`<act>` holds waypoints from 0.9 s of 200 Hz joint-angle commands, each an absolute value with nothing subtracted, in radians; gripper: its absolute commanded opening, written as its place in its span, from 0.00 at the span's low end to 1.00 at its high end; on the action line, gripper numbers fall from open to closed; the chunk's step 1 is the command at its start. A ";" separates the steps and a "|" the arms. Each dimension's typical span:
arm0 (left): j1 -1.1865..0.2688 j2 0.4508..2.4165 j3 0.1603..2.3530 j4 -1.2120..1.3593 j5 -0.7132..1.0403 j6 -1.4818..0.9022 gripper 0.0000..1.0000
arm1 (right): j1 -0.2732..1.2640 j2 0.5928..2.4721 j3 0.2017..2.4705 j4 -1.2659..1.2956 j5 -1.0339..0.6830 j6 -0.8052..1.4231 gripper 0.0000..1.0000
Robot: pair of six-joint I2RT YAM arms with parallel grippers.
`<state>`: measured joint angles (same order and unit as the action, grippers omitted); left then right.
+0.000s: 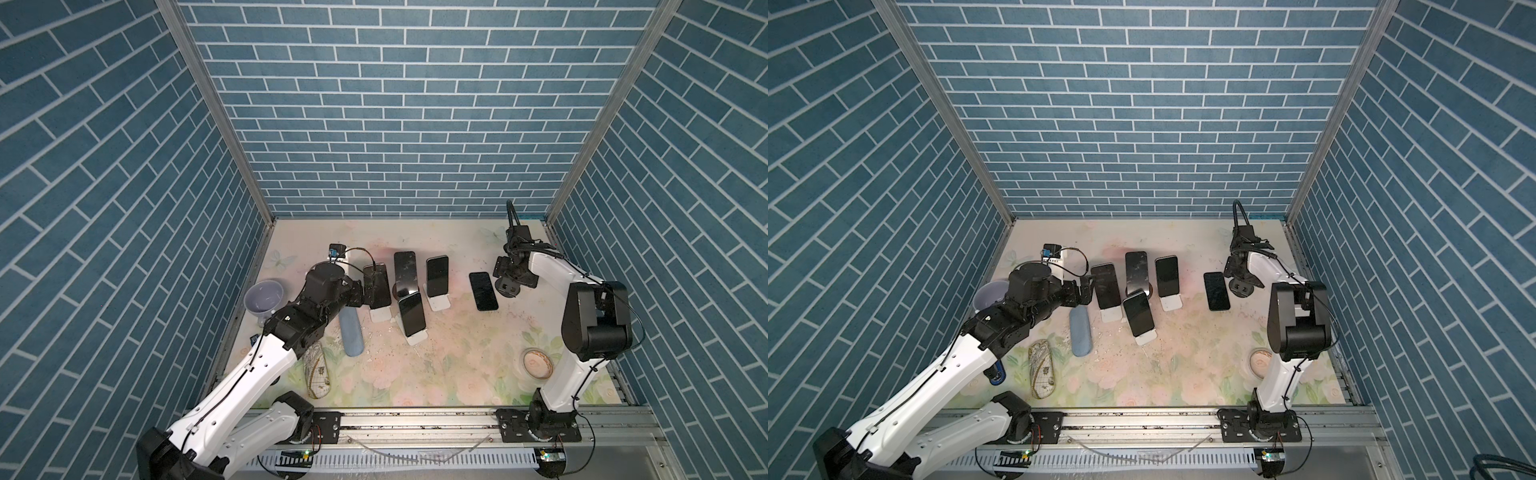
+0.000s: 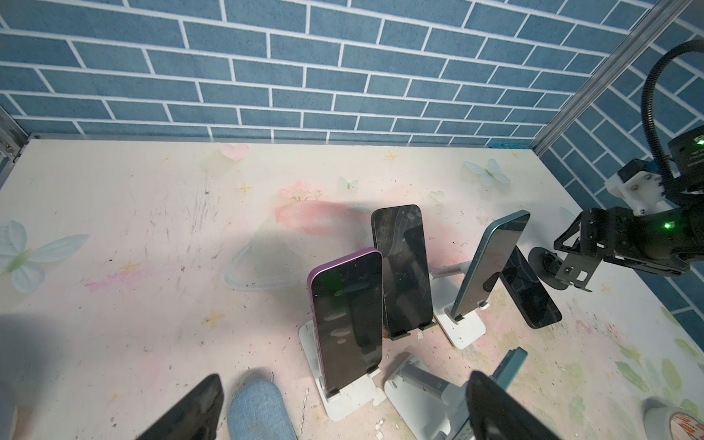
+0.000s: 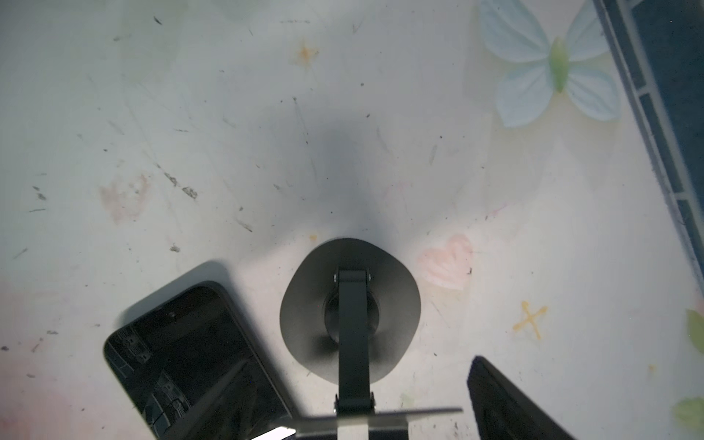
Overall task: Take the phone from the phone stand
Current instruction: 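Lift the round black stand and set it beside the black phone, then move the right gripper to the teal-edged phone and grasp its top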
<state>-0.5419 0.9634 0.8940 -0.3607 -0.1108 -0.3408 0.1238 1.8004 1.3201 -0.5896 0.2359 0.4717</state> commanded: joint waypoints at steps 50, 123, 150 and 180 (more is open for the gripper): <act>-0.551 0.972 0.915 -0.434 -0.159 -0.395 1.00 | 0.155 1.580 1.294 -0.670 0.112 0.380 0.87; -0.607 1.056 0.897 -0.407 -0.114 -0.395 1.00 | 0.367 1.418 1.142 -0.633 0.097 0.349 0.86; -0.623 1.036 0.867 -0.345 -0.091 -0.394 1.00 | 0.422 1.362 1.091 -0.586 0.065 0.379 0.86; -0.623 0.988 0.829 -0.275 -0.091 -0.380 1.00 | 0.463 1.304 1.008 -0.498 0.024 0.380 0.85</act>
